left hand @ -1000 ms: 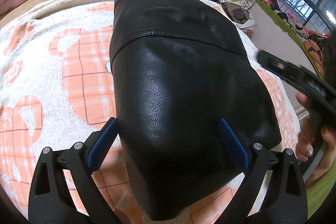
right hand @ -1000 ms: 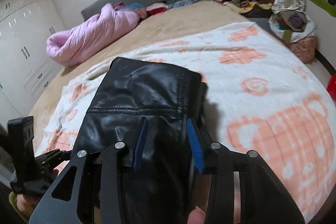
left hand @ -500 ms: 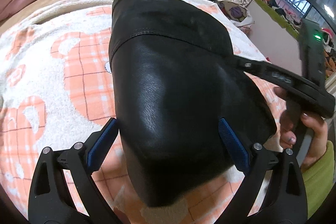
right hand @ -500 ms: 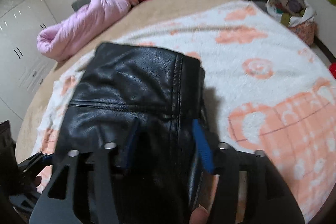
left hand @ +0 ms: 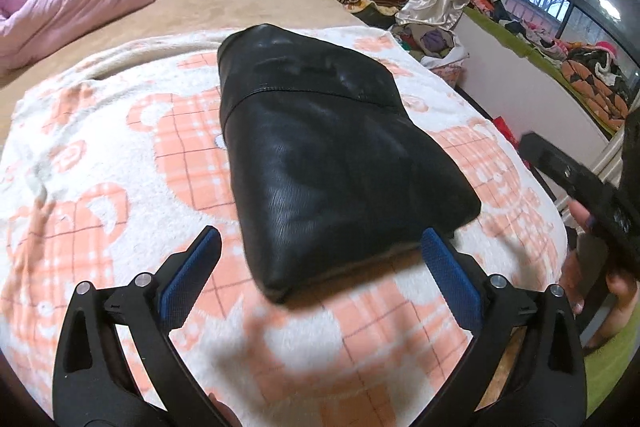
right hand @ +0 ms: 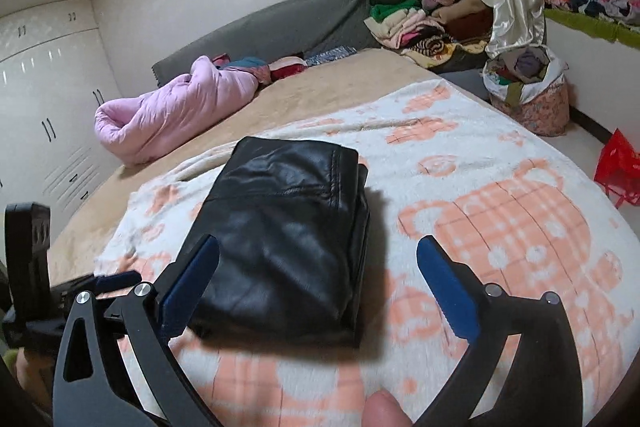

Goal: Fold large clothes

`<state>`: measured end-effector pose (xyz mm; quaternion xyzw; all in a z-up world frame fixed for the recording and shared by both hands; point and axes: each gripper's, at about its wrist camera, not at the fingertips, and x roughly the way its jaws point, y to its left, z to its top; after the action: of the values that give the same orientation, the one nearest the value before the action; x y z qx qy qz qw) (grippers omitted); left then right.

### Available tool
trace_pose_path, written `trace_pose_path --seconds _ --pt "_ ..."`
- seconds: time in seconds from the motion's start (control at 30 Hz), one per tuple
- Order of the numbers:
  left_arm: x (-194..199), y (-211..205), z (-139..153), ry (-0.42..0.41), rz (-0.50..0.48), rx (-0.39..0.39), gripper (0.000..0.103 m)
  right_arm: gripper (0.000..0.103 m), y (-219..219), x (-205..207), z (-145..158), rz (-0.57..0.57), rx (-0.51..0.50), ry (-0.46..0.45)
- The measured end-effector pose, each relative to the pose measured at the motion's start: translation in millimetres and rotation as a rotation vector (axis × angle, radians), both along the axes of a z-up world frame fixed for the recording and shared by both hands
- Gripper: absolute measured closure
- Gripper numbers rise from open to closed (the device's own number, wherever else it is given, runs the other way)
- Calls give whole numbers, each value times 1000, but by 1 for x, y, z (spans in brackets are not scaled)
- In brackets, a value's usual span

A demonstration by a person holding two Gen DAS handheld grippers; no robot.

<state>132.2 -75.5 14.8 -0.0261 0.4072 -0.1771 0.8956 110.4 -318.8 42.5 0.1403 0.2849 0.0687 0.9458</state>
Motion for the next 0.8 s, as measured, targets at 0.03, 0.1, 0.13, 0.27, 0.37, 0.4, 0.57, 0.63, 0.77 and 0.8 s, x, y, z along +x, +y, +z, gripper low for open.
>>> trace_pose_path --seconds 0.03,0.1,0.13,0.27,0.37,0.4,0.57,0.63,0.77,0.8 --pt "-5 3 0 -7 5 -5 9 4 4 -7 0 6 -5 -5" --pt "-12 6 1 -17 14 -10 9 4 12 -18 0 15 -18 -7" --pt "-16 8 1 -21 15 -14 9 4 15 -22 0 19 -26 -8" --pt "-32 12 2 -44 33 -16 9 4 27 -41 -4 23 -56 -2" --pt "-41 16 0 -55 47 -20 9 4 36 -52 -9 25 -88 9" --pt "-44 18 -1 -56 50 -25 9 4 39 -55 -10 24 -101 10" --pt "-56 25 -6 -69 65 -34 9 4 51 -72 -15 24 -157 -1" --pt "-59 26 -7 -75 69 -33 9 4 54 -79 -16 23 -174 -11" --pt "-70 31 -10 -84 76 -50 9 4 61 -92 -21 31 -213 -9" --pt "-71 32 -11 -81 74 -51 9 4 62 -93 -24 37 -212 3"
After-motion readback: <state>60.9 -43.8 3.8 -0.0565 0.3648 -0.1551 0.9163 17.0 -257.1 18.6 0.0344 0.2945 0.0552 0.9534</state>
